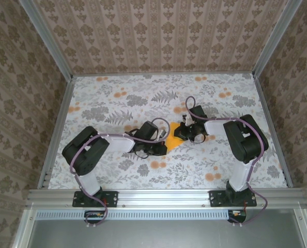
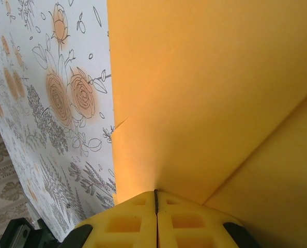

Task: Fold a paper plane with a square sheet of paper (pick it up from the middle)
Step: Fourth fold the wing at the center of the table.

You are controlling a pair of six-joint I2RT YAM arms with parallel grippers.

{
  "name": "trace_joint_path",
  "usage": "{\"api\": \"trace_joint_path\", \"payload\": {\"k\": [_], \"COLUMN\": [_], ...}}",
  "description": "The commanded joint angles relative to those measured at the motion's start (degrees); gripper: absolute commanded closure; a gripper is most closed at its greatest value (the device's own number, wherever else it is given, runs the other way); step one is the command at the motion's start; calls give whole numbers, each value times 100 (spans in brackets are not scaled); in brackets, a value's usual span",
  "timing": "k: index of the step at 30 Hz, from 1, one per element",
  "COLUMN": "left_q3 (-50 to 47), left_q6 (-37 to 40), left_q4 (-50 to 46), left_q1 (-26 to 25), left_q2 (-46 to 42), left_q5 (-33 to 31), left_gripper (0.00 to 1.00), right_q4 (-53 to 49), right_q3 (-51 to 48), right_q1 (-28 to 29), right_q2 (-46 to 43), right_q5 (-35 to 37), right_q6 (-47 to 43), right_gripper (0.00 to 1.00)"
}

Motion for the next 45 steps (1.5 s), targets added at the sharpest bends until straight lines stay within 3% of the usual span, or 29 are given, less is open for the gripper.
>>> {"api": "trace_joint_path", "payload": {"k": [1,10,25,34,45], "left_q3": [-205,302,1674,1393,607], "left_q6": [201,282,447,552,701], "left_q4": [-890,-597,-770,-980,-1208], "left_q1": [-81,104,169,86,-160], "left_q2": [-192,-720,872,940,408], "left_q5": [-17,-417,-252,-83,-98], "left_gripper": [100,99,99,100,100], "right_q4": [-753,-779,-825,-948,-1082], "right_q3": [-157,-148,-46,26,55], "right_q1": [-15,-11,-15,-9,-47], "right_q2": [436,468,538,642,719], "right_q5": [759,789,745,809,917], "right_q6": [-87,-88,-72,-57,-13], "right_gripper": [93,93,93,93,94]}}
